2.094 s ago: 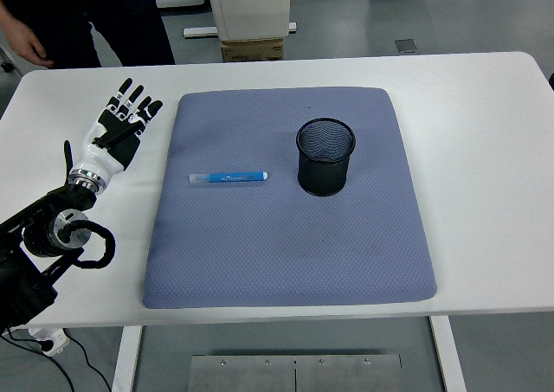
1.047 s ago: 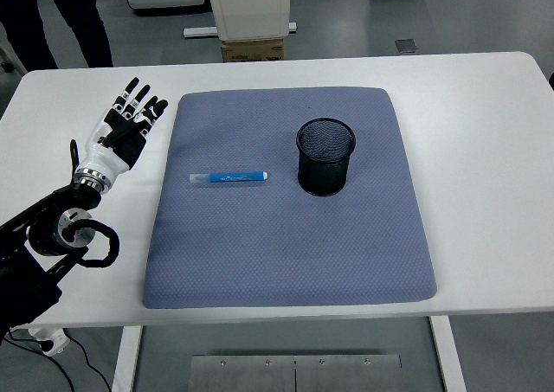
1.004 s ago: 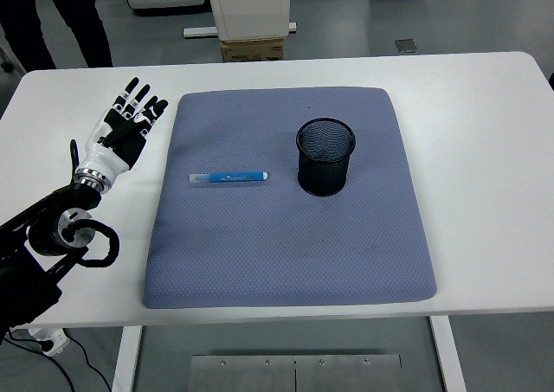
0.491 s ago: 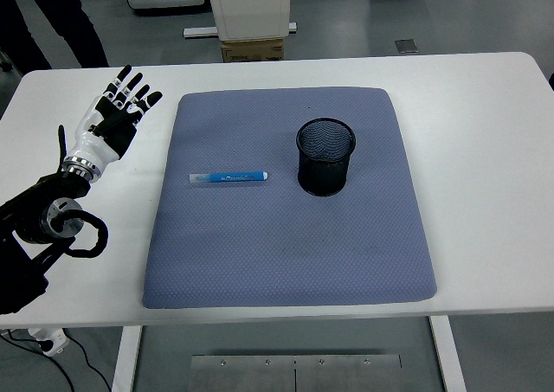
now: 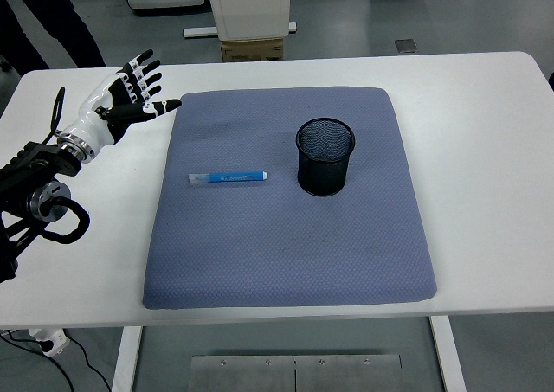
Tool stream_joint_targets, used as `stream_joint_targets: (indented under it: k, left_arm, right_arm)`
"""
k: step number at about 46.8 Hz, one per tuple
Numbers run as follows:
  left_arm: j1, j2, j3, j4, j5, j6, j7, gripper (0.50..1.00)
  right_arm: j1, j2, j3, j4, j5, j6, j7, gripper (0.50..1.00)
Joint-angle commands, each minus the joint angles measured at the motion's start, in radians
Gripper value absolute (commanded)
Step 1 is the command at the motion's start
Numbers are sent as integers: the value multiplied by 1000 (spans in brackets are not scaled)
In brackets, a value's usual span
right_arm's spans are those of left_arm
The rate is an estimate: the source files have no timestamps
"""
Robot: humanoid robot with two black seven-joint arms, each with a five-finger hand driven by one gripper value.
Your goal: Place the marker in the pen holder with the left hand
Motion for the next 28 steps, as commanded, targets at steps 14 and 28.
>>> stream_joint_targets:
  k: [14,28]
  left_arm:
    - [-210,59,367,-117,77,19,-4,1000]
    - [-282,65,537,-163,237,57,-4,1000]
  right_arm:
    - [0,0,0,0,0,-1,0,1000]
    - [0,0,0,0,0,-1,0,1000]
